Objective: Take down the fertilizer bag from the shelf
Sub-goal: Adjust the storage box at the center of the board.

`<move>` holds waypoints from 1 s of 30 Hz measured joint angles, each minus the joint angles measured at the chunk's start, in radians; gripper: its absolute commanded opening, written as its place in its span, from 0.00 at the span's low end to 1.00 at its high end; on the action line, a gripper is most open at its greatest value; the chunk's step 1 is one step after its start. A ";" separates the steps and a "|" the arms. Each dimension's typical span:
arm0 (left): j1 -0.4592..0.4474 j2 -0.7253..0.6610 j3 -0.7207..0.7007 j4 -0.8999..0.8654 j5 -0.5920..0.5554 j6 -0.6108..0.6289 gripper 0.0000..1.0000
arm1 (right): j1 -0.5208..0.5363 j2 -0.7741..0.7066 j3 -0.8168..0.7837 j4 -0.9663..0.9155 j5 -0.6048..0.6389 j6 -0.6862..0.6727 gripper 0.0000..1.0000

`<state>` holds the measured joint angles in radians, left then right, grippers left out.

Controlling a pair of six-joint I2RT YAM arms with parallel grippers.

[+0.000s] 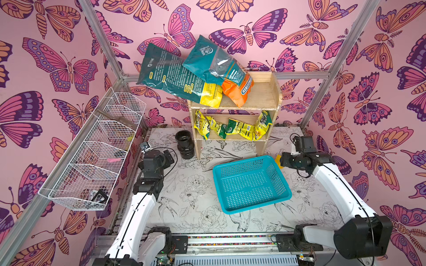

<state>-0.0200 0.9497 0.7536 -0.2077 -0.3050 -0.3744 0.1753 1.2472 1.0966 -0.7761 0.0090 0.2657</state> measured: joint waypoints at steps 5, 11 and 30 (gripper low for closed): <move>0.000 0.019 -0.050 0.005 0.041 -0.023 1.00 | 0.002 -0.002 -0.063 -0.021 -0.037 -0.005 0.57; 0.000 0.034 -0.050 0.033 0.079 -0.034 1.00 | 0.002 0.066 -0.070 -0.018 -0.061 -0.056 0.53; 0.000 0.020 -0.051 0.058 0.080 -0.033 1.00 | 0.002 0.161 -0.114 0.077 -0.040 -0.118 0.25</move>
<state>-0.0200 0.9695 0.7021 -0.1501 -0.2245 -0.4072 0.1776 1.4078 0.9821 -0.6991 -0.0307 0.1478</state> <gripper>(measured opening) 0.999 0.302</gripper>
